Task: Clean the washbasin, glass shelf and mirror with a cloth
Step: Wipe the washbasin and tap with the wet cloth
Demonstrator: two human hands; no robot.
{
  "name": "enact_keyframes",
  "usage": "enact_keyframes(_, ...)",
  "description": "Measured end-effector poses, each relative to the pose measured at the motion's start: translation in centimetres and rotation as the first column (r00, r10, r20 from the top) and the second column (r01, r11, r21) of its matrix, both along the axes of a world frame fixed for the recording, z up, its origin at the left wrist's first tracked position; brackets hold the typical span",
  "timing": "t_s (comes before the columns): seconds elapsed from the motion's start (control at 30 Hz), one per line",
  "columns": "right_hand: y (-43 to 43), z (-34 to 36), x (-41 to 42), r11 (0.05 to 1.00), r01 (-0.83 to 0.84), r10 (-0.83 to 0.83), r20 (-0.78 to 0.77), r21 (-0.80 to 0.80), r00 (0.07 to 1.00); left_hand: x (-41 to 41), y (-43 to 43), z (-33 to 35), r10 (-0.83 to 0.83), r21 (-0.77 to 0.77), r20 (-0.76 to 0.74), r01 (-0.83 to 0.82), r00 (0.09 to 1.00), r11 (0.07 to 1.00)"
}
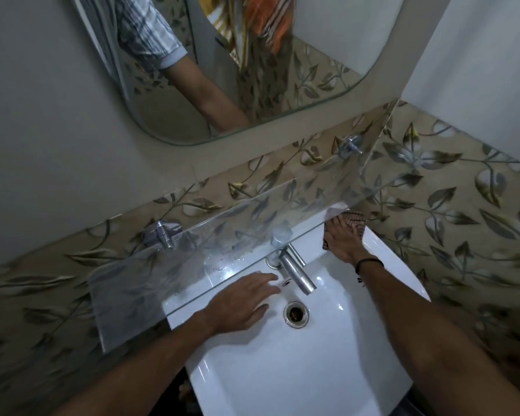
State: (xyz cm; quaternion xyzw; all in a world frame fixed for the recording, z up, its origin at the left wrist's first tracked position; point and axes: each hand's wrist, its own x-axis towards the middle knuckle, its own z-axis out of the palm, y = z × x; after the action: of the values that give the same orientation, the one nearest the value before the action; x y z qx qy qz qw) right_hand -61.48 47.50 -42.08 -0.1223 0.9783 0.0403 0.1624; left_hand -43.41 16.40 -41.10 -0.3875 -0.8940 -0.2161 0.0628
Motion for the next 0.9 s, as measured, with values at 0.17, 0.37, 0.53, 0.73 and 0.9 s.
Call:
enact_keyframes(0.17,-3.3,-0.9,3.8,0.98,-0.051,0.058,0.031,-0.191,0.998,-1.4,-2.1,-0.8,0.03,-0.094,0.098,-0.021,0.995,0.995)
enact_keyframes(0.37,-4.3,1.5,5.0,0.922,0.02,-0.038,-0.038,-0.387,0.999,-1.3,-1.8,-0.6,0.042,0.038,0.176,-0.049,0.983,0.998)
enact_keyframes(0.53,-5.6,0.4,3.6,0.883,0.205,-0.238,-0.027,-0.422,0.971,-1.5,-1.7,-1.5,0.038,0.067,0.154,-0.049,0.987,0.997)
enact_keyframes(0.73,-4.4,-1.1,5.7,0.916,-0.013,-0.025,-0.089,-0.401,0.996,-1.6,-1.6,-2.4,0.03,0.102,0.098,-0.04,0.995,0.994)
enact_keyframes(0.9,-2.5,-1.1,1.5,0.958,0.111,-0.143,-0.103,-0.264,0.984,-1.7,-1.9,-2.7,0.022,0.114,0.129,-0.037,0.991,0.993)
